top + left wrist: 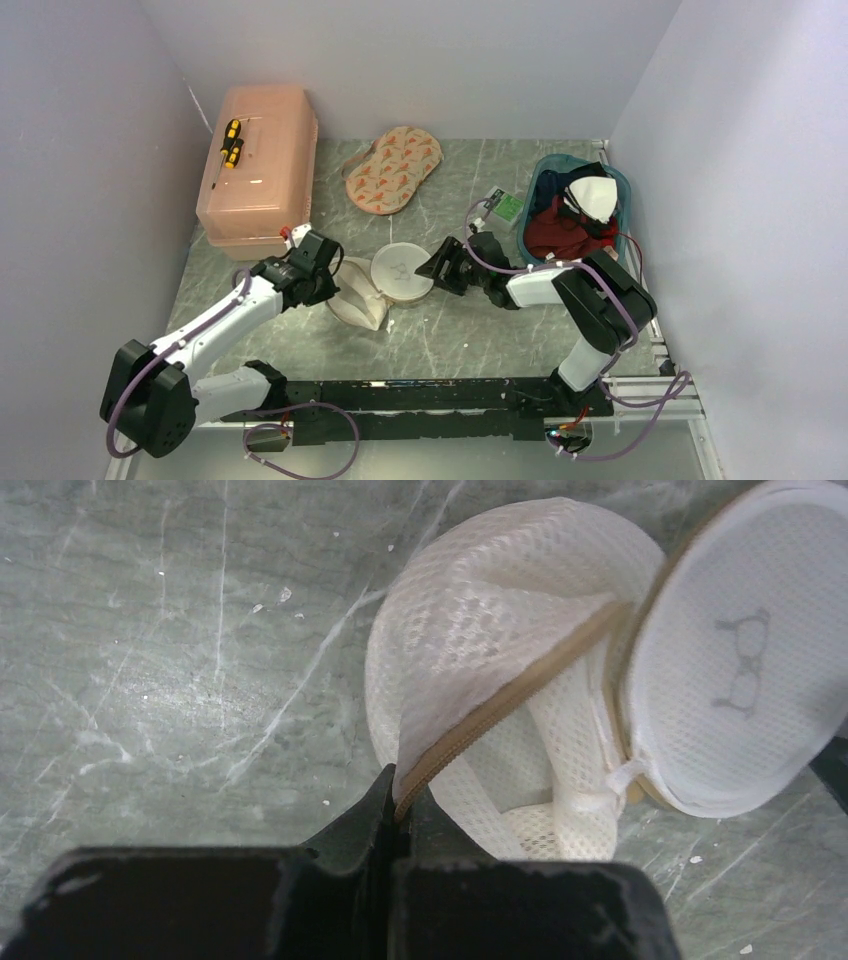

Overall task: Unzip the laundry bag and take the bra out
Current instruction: Adjust the laundry bag at the center of the board.

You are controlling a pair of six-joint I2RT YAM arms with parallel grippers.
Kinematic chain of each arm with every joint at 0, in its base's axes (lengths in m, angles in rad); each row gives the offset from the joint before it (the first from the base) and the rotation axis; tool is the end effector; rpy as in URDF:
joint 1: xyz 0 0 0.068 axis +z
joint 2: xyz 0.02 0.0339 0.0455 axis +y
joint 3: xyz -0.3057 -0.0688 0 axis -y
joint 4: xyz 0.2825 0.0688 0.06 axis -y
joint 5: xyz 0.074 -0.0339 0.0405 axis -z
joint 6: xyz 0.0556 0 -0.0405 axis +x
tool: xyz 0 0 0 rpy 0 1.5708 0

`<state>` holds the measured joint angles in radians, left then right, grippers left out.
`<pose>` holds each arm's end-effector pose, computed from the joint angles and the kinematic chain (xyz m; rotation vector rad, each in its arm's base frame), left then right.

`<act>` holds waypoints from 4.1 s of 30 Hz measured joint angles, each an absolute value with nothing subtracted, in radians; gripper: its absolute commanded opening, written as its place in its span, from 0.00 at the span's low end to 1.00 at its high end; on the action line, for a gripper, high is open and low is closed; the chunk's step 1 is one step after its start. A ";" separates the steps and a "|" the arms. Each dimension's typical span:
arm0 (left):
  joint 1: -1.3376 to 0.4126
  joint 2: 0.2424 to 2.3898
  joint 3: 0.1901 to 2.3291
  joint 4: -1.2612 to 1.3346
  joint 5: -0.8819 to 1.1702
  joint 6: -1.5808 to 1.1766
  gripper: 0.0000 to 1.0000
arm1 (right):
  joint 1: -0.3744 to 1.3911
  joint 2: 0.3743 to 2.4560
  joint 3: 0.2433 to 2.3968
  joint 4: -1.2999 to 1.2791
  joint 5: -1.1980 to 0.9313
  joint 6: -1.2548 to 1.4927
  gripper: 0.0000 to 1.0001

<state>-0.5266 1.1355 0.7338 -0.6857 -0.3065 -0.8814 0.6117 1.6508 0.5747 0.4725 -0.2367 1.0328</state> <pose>0.2104 -0.1029 0.2230 -0.5515 2.5199 -0.1078 0.2682 0.2041 0.1254 0.3564 2.3873 1.1219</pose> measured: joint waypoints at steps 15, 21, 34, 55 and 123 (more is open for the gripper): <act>-0.527 1.101 0.685 -0.666 -0.255 -0.896 0.03 | 0.765 1.584 0.476 0.523 -0.207 1.296 0.80; -0.527 1.079 0.683 -0.654 -0.242 -0.908 0.03 | 0.862 1.559 0.440 0.545 -0.136 1.370 0.81; -0.527 1.009 0.654 -0.652 -0.203 -0.923 0.03 | 0.815 1.785 0.499 0.845 0.017 1.545 0.72; -0.527 1.005 0.611 -0.652 -0.187 -0.923 0.03 | 0.734 1.797 0.575 0.726 0.057 1.133 0.00; -0.561 1.216 1.023 -0.347 0.204 -0.770 0.67 | 0.964 0.794 0.774 -0.028 0.462 0.250 0.00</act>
